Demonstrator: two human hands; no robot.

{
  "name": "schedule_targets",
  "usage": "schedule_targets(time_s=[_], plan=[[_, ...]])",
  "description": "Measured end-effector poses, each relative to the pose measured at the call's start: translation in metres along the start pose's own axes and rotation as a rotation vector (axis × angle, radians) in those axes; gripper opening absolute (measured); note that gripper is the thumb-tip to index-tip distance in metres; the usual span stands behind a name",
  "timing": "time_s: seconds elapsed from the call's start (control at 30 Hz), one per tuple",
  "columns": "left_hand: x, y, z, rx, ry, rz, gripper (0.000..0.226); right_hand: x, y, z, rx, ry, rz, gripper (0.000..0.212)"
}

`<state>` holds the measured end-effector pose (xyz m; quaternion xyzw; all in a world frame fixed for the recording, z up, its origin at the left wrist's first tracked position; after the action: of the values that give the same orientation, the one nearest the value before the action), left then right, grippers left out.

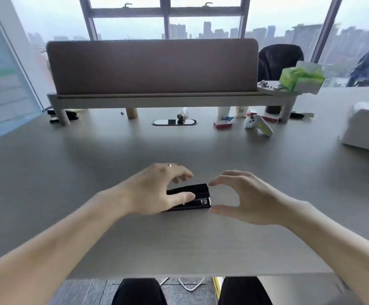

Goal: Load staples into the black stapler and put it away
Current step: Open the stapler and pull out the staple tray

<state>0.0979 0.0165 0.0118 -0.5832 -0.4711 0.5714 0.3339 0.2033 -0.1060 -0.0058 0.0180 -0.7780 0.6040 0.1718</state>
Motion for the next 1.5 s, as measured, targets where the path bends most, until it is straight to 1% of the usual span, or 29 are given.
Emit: schedule_targets(time_s=[0.07,0.13,0.2,0.33,0.4,0.47,0.53,0.6,0.7,0.8,0.93,1.0,1.13,1.27,1.33,1.5], plan=[[-0.005,0.01,-0.001,-0.017,-0.015,0.054,0.038,0.004,0.006,-0.003,-0.032,0.002,-0.069,0.055],[-0.009,0.026,0.0,-0.05,-0.016,0.088,0.03,0.004,0.016,-0.006,-0.082,0.012,-0.122,0.04],[-0.009,0.032,-0.003,-0.097,-0.034,0.113,0.027,-0.001,0.023,-0.009,-0.121,0.046,-0.189,0.026],[-0.014,0.039,-0.008,-0.196,-0.064,0.078,0.023,-0.007,0.034,-0.006,-0.159,0.071,-0.298,0.014],[-0.014,0.038,-0.008,-0.245,-0.069,0.068,0.024,-0.007,0.033,-0.004,-0.189,0.07,-0.331,0.016],[-0.012,0.037,-0.008,-0.267,-0.055,0.086,0.025,-0.008,0.031,-0.004,-0.201,0.065,-0.338,0.024],[-0.01,0.032,-0.007,-0.3,-0.028,0.144,0.025,-0.008,0.032,-0.005,-0.204,0.063,-0.332,0.023],[-0.008,0.023,-0.005,-0.36,-0.013,0.234,0.023,-0.01,0.033,-0.005,-0.209,0.062,-0.328,0.014],[-0.001,0.008,0.004,-0.462,-0.029,0.342,0.017,-0.013,0.034,-0.005,-0.214,0.066,-0.319,0.021],[0.007,-0.001,0.013,-0.52,-0.043,0.429,0.015,-0.013,0.033,-0.005,-0.218,0.069,-0.307,0.023],[0.024,-0.008,0.024,-0.55,-0.078,0.594,0.022,-0.013,0.033,-0.004,-0.217,0.08,-0.309,0.021],[0.031,-0.014,0.03,-0.567,-0.07,0.605,0.022,-0.013,0.033,-0.004,-0.214,0.084,-0.311,0.02],[0.042,-0.022,0.041,-0.59,-0.062,0.595,0.029,-0.014,0.034,-0.003,-0.207,0.099,-0.312,0.019],[0.053,-0.023,0.047,-0.607,-0.057,0.607,0.025,-0.015,0.035,-0.003,-0.204,0.102,-0.312,0.02],[0.061,-0.022,0.052,-0.636,-0.066,0.635,0.029,-0.014,0.034,-0.002,-0.207,0.102,-0.315,0.019],[0.086,-0.012,0.068,-0.674,-0.119,0.852,0.033,-0.014,0.034,-0.002,-0.216,0.098,-0.306,0.02]])
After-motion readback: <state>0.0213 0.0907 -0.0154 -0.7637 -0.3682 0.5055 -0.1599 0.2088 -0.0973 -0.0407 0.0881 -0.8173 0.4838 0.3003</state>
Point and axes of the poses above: each hand's wrist, its own z-axis away from the middle knuckle, its own y-axis out of the palm, x = y × z, the point moved 10 cm from there along -z, towards the middle knuckle, and after that the axes turned 1 degree about y, right-handed, at the moved point
